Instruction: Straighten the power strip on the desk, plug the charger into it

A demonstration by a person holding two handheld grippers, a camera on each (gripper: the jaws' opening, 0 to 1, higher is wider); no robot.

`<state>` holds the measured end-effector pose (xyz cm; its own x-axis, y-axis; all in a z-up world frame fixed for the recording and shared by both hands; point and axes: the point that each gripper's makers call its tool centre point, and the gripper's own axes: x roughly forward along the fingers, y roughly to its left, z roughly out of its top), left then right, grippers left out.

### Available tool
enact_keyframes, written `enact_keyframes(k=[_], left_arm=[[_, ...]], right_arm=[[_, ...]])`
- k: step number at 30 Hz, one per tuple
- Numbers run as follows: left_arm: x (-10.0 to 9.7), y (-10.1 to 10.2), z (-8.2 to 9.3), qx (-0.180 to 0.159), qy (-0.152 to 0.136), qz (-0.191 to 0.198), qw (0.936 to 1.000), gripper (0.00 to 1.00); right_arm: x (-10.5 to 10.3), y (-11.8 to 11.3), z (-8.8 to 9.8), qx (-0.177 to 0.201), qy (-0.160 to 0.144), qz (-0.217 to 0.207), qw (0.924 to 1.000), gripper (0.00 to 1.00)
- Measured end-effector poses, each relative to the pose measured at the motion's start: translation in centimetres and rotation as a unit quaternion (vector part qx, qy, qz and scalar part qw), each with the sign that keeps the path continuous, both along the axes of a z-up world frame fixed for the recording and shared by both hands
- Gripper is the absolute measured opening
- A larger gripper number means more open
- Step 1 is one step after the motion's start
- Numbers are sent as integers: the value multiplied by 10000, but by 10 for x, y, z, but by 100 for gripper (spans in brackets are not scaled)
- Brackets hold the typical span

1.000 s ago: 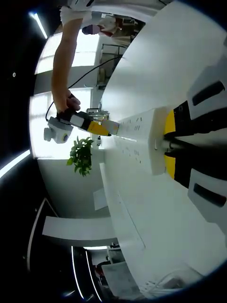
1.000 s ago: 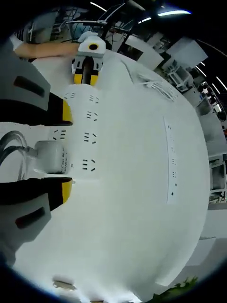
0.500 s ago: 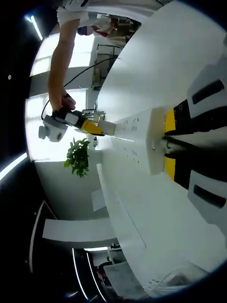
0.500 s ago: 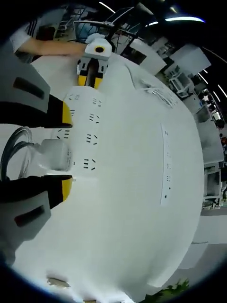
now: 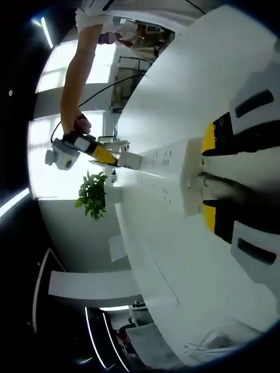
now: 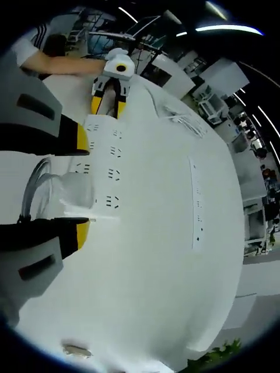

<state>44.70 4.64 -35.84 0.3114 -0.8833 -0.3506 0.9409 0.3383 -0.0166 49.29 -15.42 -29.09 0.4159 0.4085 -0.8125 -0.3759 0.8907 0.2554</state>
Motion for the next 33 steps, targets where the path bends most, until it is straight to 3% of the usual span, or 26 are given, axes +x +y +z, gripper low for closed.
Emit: enact_keyframes(k=[2,7,10,17,20,24,27,30,33], left_arm=[[0,0,6,-88,-3,9,10000,35],[-4,-3,13,-170,-68,-12,9998,35],[-9,-5,13,-116,-107,-62,9999,36],[-8,-5,13,-147,-97,-56,9998,36],[-6,-3,12,-149,-85,-1,9999,36],[-4,-1,10,-158,-51,31,9999,36],[-4,-1,9,-146,-36,41,9999,36],[-3,0,7,-130,-27,50,9999,36],[-2,1,5,-104,-17,51,9999,36]], right_arm=[[-6,-1,0,-1,-55,0,10000,40],[10,-10,9,28,-231,-28,9997,40],[3,-13,6,-34,-410,-38,9991,41],[-6,-6,8,265,-828,-59,9962,41],[-10,-1,14,442,-1179,-52,9920,41],[-16,0,22,609,-1903,66,9798,53],[-11,0,25,849,-2220,86,9713,49],[-14,3,31,1106,-2721,322,9553,47],[-19,5,35,1069,-3291,643,9360,46]])
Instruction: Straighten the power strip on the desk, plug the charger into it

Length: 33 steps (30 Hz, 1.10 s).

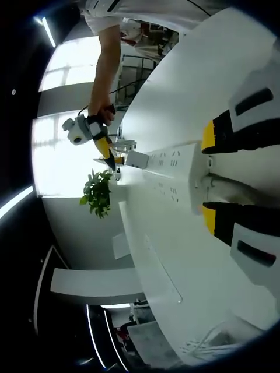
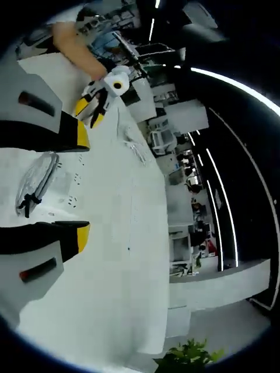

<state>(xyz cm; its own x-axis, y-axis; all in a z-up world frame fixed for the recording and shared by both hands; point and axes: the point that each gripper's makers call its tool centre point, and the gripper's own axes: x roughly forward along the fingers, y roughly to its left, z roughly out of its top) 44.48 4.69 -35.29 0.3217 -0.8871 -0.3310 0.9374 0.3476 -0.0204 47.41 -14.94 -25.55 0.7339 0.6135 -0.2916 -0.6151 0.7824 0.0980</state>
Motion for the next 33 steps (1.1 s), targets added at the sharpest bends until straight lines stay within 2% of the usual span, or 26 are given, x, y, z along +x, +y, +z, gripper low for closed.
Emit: enact_keyframes(k=[1,2,3,7,9,14,23,26,33], left_arm=[[0,0,0,1,-5,-5,10000,36],[0,0,-1,-4,-1,-11,10000,36],[0,0,-1,-12,20,-7,10000,36],[2,2,-1,2,12,35,10000,36],[3,3,-1,-3,11,51,10000,36],[4,2,0,-49,32,52,10000,36],[5,4,3,-98,5,98,9999,36],[5,3,3,-86,-2,102,9999,35],[3,1,3,-132,44,92,9999,36]], right_arm=[[-2,3,5,69,-332,104,9994,46],[-9,8,13,79,-788,321,9963,46],[-15,9,15,-17,-1013,425,9939,45],[-22,9,10,-290,-1488,525,9871,37],[-26,7,4,-126,-1436,447,9885,38],[-26,-3,3,360,-1412,179,9892,39],[-25,-9,-8,430,-1447,82,9885,39],[-27,-12,-7,312,-1667,9,9855,42],[-33,-15,-21,261,-1596,-18,9868,43]])
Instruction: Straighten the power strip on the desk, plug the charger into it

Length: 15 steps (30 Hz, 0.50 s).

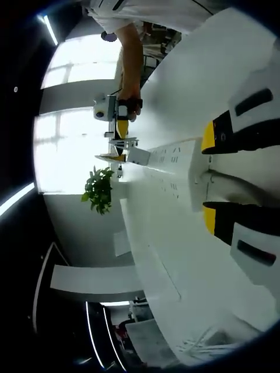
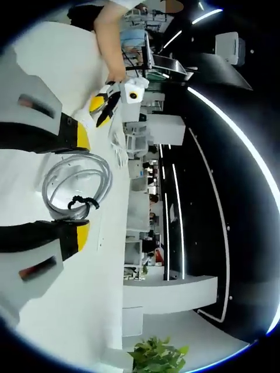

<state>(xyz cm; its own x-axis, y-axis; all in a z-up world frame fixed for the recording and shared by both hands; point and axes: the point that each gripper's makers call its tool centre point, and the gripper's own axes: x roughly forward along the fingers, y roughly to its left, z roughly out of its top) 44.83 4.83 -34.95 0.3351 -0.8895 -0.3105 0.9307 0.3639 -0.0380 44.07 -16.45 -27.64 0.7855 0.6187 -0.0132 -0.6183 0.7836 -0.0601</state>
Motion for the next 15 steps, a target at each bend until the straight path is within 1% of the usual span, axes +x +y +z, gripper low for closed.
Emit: enact_keyframes(k=[2,7,11,15], left_arm=[[0,-1,2,-84,43,3,10000,36],[-1,-3,5,-141,34,12,9999,36],[-1,-5,1,-101,49,34,9999,36],[-2,-9,1,-114,56,35,9999,36]], right_arm=[[-2,-2,-4,-9,-44,-72,10000,43],[-8,-2,-15,-162,-80,-94,9998,43],[-11,-2,-17,-186,-44,-91,9998,45],[-15,-1,-19,-154,47,-80,9998,45]])
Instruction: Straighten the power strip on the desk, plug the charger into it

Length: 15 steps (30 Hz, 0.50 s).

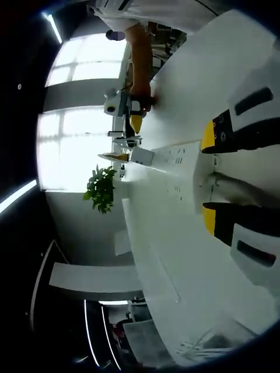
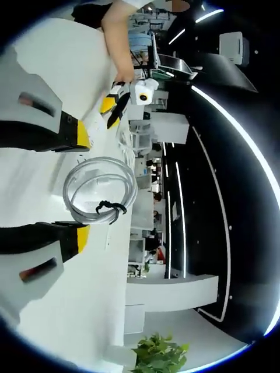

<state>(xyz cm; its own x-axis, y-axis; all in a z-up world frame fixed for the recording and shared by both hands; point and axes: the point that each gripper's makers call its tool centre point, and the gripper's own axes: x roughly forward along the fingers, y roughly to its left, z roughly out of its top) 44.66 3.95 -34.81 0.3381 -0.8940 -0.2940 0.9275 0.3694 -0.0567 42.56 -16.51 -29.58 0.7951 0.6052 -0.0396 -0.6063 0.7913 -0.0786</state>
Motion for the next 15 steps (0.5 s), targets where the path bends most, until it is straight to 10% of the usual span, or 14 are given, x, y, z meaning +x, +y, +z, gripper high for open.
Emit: enact_keyframes(k=[15], left_arm=[[0,-2,-1,-80,26,58,9999,36]], right_arm=[[-3,2,-14,-129,213,160,9996,46]])
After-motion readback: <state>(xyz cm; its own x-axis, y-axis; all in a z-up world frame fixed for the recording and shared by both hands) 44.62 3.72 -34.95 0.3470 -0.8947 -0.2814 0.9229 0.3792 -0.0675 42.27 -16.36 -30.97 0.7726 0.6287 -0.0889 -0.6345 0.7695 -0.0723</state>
